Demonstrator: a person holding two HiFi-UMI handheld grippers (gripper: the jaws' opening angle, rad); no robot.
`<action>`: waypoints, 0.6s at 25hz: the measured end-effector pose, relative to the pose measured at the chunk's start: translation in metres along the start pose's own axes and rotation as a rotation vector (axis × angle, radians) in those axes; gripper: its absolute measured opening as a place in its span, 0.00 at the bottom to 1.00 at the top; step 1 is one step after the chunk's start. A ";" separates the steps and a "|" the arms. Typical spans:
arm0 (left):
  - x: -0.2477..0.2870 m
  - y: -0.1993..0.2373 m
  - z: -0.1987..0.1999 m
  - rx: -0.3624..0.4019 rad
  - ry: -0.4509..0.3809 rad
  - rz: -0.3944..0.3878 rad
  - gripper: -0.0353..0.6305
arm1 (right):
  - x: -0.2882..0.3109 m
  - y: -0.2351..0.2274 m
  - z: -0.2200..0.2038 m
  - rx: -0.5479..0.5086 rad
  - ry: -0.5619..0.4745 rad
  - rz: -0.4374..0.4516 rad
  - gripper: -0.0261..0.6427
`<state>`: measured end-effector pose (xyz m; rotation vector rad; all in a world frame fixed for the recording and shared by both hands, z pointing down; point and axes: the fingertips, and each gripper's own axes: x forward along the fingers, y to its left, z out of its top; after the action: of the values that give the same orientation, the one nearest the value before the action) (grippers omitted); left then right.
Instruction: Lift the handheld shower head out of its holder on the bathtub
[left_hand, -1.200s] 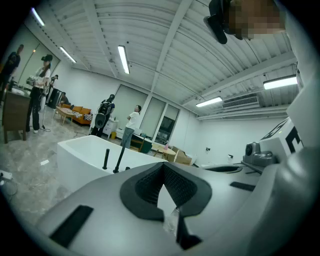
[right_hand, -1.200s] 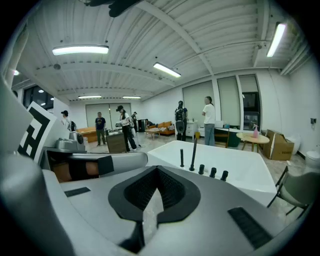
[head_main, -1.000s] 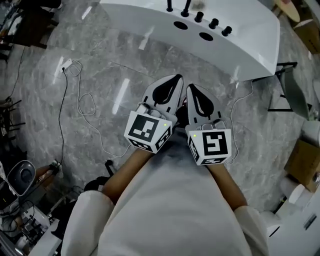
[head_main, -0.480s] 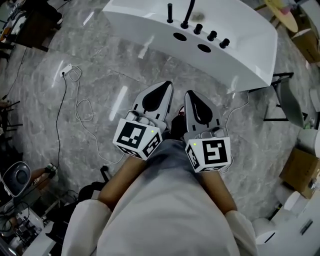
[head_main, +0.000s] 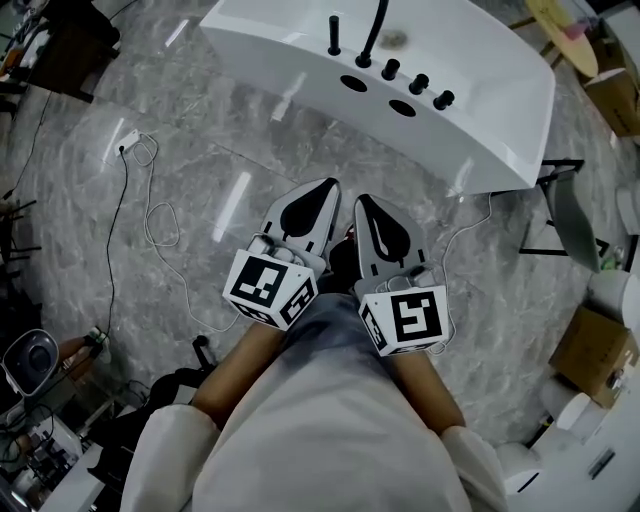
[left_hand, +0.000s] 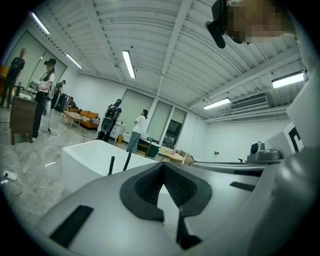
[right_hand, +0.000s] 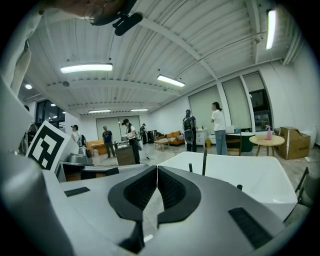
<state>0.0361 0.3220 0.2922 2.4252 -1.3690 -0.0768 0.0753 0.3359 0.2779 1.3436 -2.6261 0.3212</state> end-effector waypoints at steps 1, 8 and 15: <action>0.007 -0.001 0.002 0.001 0.000 0.000 0.06 | 0.002 -0.006 0.002 0.003 -0.002 0.003 0.07; 0.048 -0.003 0.011 0.021 -0.001 0.010 0.06 | 0.019 -0.045 0.015 0.017 -0.024 0.018 0.07; 0.093 -0.011 0.012 0.043 -0.002 0.027 0.06 | 0.029 -0.088 0.024 0.013 -0.042 0.029 0.07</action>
<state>0.0915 0.2459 0.2890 2.4418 -1.4181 -0.0438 0.1286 0.2566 0.2722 1.3316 -2.6846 0.3187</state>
